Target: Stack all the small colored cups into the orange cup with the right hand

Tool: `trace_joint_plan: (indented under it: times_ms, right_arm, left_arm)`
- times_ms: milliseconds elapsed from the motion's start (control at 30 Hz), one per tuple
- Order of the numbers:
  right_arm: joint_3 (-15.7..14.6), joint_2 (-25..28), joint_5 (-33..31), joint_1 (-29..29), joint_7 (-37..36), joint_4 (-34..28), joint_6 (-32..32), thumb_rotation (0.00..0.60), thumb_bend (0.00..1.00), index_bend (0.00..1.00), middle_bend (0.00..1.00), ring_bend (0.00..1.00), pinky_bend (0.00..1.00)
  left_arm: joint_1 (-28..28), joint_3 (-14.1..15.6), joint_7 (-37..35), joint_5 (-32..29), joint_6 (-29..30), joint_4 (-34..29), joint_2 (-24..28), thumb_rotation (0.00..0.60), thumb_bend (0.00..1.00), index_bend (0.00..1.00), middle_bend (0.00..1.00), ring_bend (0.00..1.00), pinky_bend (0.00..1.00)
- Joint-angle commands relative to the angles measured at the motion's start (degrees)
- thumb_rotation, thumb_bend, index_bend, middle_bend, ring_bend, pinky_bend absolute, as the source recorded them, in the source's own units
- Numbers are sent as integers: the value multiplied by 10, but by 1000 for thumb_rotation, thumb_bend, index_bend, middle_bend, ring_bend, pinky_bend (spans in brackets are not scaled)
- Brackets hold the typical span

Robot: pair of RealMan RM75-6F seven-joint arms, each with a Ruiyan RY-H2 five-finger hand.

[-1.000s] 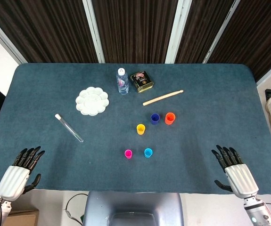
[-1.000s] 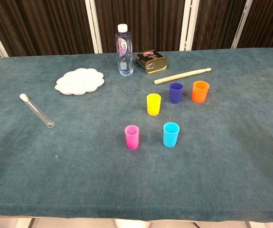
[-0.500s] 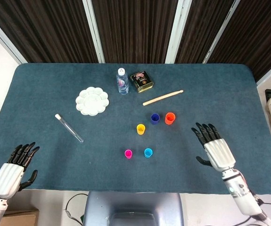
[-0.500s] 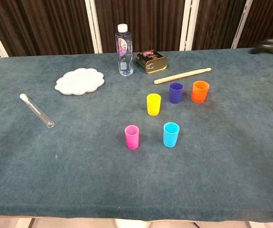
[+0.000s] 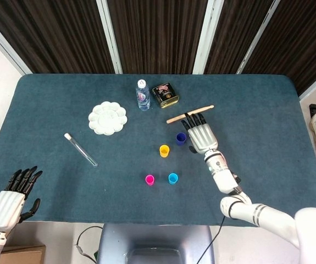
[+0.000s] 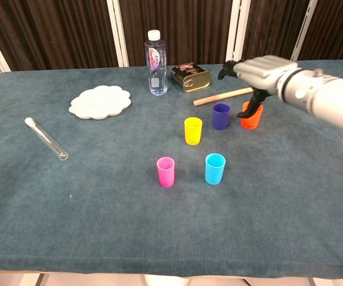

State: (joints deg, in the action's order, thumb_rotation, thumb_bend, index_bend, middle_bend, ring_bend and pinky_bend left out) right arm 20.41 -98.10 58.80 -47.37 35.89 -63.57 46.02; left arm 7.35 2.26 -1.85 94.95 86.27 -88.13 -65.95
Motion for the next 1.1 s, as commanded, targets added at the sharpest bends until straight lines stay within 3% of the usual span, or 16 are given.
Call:
trace_joint_plan:
  times_ms: [33,233,367,767,900,1100]
  right_arm:
    - [-2,-30,-27,-23,11,35,-23,600,372,296,0,0,0]
    - [-14,-52,-37,-37,13,61,-11,600,460,362,0,0,0]
    - [-16,-62,-52,-44,15,76,-8,600,472,382,0,0,0]
    - [-13,-84,-70,-58,1,110,15,600,503,568,9,0,0]
    - [-8,-55,-47,-43,-34,65,48,600,504,576,17,0,0]
    - [-20,43,5,14,-95,-60,109,600,504,576,23,0,0]
  left_arm:
    - [0,-1,-1,-2,-1,0,1,600,457,0,0,0,61]
    - [-1,-1,-4,0,2,-1,3,600,456,0,0,0,61]
    - [-1,-1,-6,0,2,0,3,600,457,0,0,0,61]
    - [1,-2,-9,-3,-4,2,3,600,456,0,0,0,61]
    - [2,-1,-10,-2,-6,2,3,600,456,0,0,0,61]
    - [2,1,-9,3,-5,0,3,600,457,0,0,0,62]
